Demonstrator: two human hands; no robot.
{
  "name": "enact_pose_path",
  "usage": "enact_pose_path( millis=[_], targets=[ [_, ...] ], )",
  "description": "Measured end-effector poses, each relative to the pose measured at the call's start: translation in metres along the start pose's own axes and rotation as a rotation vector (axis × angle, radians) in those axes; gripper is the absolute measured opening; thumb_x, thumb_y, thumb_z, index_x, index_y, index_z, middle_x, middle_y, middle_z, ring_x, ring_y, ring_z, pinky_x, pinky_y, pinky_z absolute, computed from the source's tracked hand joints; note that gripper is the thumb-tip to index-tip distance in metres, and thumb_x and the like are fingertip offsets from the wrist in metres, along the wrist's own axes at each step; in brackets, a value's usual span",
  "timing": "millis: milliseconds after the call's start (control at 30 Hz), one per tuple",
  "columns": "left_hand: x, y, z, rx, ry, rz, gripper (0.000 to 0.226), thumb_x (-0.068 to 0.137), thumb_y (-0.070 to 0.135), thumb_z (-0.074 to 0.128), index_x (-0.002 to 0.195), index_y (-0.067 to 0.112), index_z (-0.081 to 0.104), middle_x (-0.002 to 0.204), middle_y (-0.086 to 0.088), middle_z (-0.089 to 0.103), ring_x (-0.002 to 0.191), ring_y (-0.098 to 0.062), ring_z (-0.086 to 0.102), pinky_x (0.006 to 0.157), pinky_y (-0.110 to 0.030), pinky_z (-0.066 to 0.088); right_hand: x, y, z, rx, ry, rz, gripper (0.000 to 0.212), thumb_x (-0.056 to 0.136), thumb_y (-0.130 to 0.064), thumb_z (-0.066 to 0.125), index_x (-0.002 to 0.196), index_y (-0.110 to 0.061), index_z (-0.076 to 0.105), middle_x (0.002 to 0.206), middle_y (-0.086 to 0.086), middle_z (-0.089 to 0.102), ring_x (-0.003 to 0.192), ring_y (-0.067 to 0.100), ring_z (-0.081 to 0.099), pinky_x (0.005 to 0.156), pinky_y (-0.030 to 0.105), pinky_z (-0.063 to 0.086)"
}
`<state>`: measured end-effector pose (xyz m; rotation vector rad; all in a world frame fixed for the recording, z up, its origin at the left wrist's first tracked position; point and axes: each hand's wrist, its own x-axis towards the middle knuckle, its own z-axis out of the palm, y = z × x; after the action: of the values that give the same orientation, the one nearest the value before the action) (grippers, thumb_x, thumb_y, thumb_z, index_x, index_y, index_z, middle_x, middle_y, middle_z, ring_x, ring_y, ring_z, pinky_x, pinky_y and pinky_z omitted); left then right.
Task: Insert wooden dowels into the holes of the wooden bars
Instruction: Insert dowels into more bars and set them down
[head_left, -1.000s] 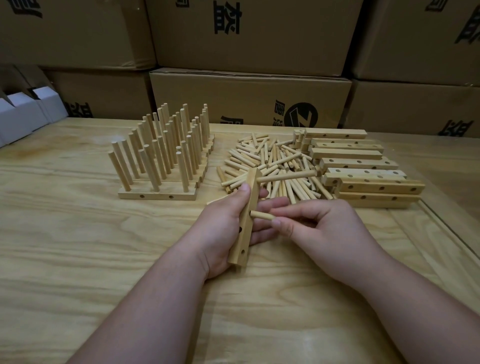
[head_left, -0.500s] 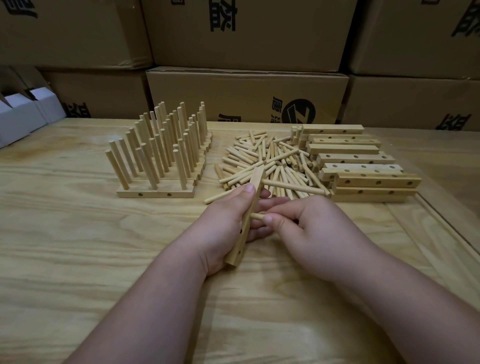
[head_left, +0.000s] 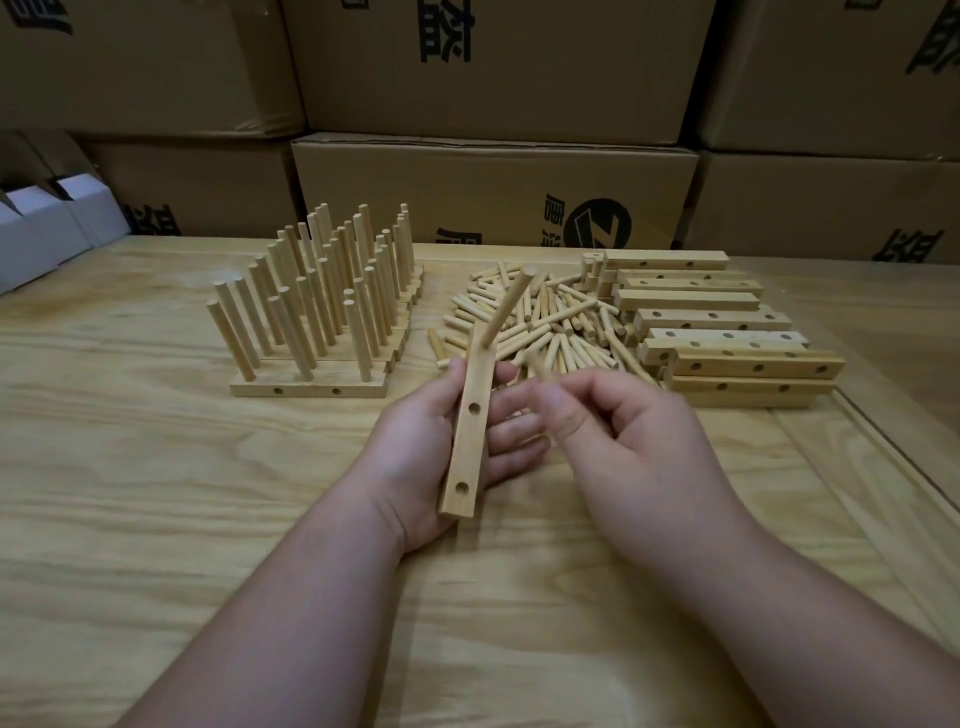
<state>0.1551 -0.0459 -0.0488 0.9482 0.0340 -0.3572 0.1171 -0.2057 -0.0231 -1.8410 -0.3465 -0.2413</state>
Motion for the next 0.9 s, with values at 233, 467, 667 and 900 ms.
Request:
enact_pose_path(
  millis=[233, 467, 667, 900],
  targets=[
    [-0.001, -0.001, 0.000, 0.021, -0.033, 0.008, 0.045, 0.107, 0.044, 0.033, 0.114, 0.009, 0.061, 0.104, -0.015, 0.077, 0.085, -0.027, 0.076, 0.066, -0.037, 0.061, 0.003, 0.003, -0.001, 0.214, -0.018, 0.110, 0.005, 0.085, -0.002, 0.074, 0.088, -0.007, 0.074, 0.087, 0.000, 0.078, 0.067, 0.008, 0.073, 0.055, 0.015, 0.052],
    [-0.002, -0.001, 0.002, 0.058, -0.051, 0.011, 0.044, 0.106, 0.044, 0.035, 0.115, 0.009, 0.060, 0.115, -0.015, 0.075, 0.100, -0.029, 0.075, 0.072, -0.036, 0.062, 0.006, 0.014, -0.003, -0.063, -0.174, 0.058, 0.011, 0.092, -0.012, 0.069, 0.090, -0.017, 0.078, 0.101, -0.015, 0.074, 0.090, 0.004, 0.072, 0.086, 0.027, 0.058],
    [-0.003, 0.000, 0.004, 0.054, -0.068, 0.001, 0.044, 0.108, 0.044, 0.029, 0.120, 0.010, 0.054, 0.120, -0.016, 0.073, 0.107, -0.029, 0.073, 0.079, -0.038, 0.063, 0.005, 0.016, -0.009, -0.230, -0.178, -0.010, 0.022, 0.097, -0.022, 0.061, 0.091, -0.031, 0.080, 0.095, -0.030, 0.072, 0.091, -0.010, 0.067, 0.076, 0.007, 0.049],
    [-0.001, -0.002, 0.002, 0.092, -0.046, 0.004, 0.046, 0.108, 0.045, 0.028, 0.124, 0.010, 0.052, 0.117, -0.013, 0.075, 0.099, -0.026, 0.075, 0.077, -0.035, 0.063, 0.006, 0.012, -0.013, -0.507, -0.220, -0.025, 0.020, 0.095, -0.040, 0.057, 0.101, -0.043, 0.075, 0.089, -0.023, 0.073, 0.084, 0.000, 0.068, 0.076, 0.034, 0.057]
  ],
)
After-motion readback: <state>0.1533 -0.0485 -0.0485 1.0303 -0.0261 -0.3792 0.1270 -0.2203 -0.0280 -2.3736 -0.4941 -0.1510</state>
